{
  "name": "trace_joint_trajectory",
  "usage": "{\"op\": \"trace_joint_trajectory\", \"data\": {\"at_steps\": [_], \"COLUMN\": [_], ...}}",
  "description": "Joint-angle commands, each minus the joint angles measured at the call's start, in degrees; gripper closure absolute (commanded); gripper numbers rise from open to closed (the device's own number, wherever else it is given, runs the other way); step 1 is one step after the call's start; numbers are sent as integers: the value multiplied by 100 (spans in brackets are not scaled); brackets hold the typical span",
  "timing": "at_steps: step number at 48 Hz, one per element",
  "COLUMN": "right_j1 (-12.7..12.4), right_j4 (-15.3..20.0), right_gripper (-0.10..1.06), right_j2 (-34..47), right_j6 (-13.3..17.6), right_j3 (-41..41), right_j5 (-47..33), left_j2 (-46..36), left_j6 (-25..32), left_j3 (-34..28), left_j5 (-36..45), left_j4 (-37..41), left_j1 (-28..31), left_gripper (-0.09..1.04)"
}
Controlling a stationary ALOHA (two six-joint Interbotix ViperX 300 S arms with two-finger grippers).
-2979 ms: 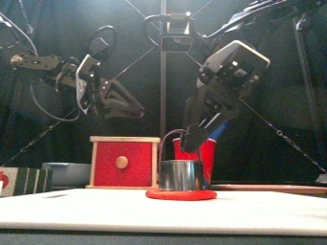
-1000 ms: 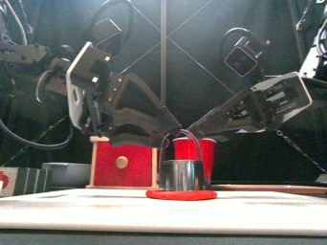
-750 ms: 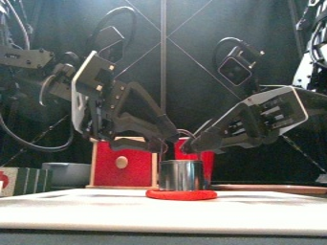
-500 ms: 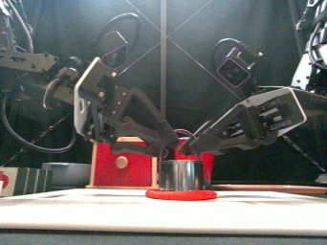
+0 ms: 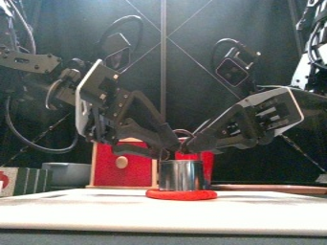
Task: Get the cutter from the drawer then cut the dough then place the extra dough in the bowl
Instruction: Cut the dough
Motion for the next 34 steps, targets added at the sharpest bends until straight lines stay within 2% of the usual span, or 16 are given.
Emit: {"op": "trace_joint_trajectory", "data": {"at_steps": [1,10,24,34], "right_j1": [-18,-18,-18,-18], "right_j4": [-9,-18,9,9], "right_gripper": [32,38,39,39], "right_j2": [-202,-202,-202,-114], "right_j6": [0,0,0,18], "right_j3": [-79,-35,-35,-18], "right_j5": [26,167,202,343], "left_j2": [-53,-44,-35,18], "left_j6": [0,-9,-26,-35], "left_j3": [-62,-9,62,44], "left_j5": [-9,-9,246,694], "left_j4": [105,105,88,9], "left_j1": [-9,0,-9,18], "left_gripper": [8,11,36,40]}}
